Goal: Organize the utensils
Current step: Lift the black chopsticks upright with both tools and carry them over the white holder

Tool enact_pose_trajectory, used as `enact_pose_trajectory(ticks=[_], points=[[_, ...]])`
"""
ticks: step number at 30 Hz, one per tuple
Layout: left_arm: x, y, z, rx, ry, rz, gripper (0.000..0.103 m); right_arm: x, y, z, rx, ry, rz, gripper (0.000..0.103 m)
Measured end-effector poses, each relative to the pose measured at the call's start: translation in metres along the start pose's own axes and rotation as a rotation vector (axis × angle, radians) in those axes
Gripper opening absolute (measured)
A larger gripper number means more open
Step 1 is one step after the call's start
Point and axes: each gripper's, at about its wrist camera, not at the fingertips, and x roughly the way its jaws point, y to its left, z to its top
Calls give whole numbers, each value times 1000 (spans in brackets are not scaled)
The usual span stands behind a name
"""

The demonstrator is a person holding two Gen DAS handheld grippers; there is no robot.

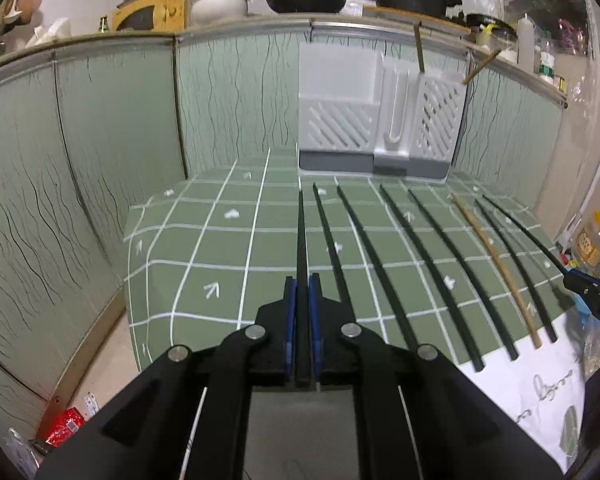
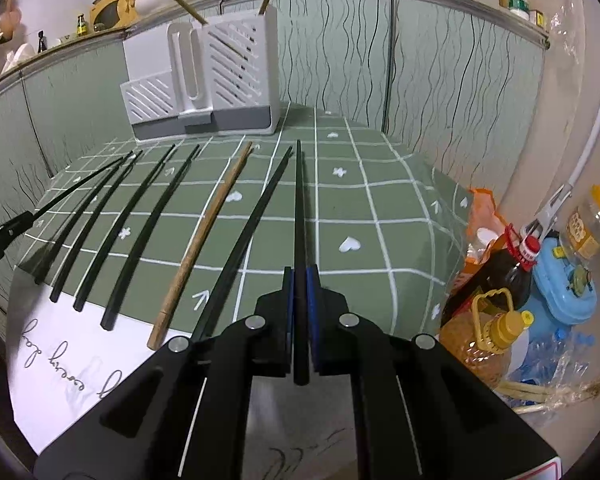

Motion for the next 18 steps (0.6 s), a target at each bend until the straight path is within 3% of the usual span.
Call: enact_pose_trajectory(ticks=[11,18], points=[[-26,-13,12,-13,-55,-11,6,-33,-10,21,-3,-51,25,6],[-39,-17,20,5,-74,-54,6,-44,-9,32,-6,-86,38,6]])
